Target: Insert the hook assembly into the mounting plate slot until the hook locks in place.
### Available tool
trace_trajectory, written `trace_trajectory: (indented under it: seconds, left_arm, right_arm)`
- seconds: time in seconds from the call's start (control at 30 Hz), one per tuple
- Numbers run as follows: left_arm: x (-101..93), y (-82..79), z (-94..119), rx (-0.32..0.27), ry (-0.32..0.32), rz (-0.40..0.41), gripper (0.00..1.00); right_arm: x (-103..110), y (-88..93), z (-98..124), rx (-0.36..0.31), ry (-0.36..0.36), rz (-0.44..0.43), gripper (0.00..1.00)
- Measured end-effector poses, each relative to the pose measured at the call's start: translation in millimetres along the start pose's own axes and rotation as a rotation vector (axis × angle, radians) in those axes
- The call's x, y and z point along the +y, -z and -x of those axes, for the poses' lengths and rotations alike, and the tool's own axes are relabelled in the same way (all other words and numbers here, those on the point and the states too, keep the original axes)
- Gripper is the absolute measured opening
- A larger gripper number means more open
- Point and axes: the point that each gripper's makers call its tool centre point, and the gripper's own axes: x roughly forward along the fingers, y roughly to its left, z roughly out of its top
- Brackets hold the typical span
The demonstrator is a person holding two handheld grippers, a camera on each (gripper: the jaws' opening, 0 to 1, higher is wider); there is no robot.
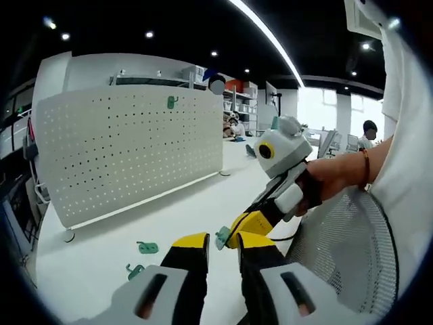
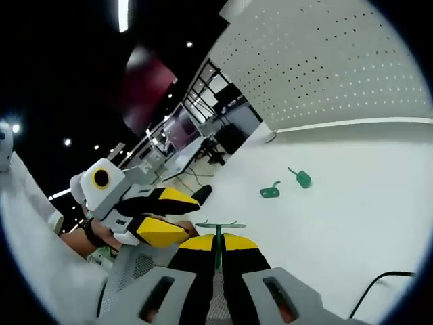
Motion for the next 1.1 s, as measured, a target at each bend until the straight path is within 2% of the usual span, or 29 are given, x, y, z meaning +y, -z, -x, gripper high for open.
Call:
trace_trajectory:
  seconds: [0.13,0.4,0.63,0.83,1.1]
  left_arm:
    - [0.1,-0.9,1,-0.016,-0.001,0.026,0.15]
    - [-4.1,-0.9,1,-0.008,0.014,0.012,0.08]
    - [-8.3,-0.3,1,-0.005,0.035,0.019,0.07]
    - [-9.3,0.0,2,0.023,0.029,-0.038,0.02]
    - [-6.2,-4.6,0,0.000,0.021,-0.034,0.02]
  right_arm:
    - [5,-1.6,0,-0.004,-0.021,0.000,0.01]
    - [12,0.1,-1,0.006,-0.080,-0.046,0.01]
    - [13,3.1,1,0.020,-0.103,-0.077,0.02]
    - [17,-3.2,8,-0.005,-0.125,-0.032,0.05]
    - [15,-8.3,8,-0.034,-0.114,-0.041,0.05]
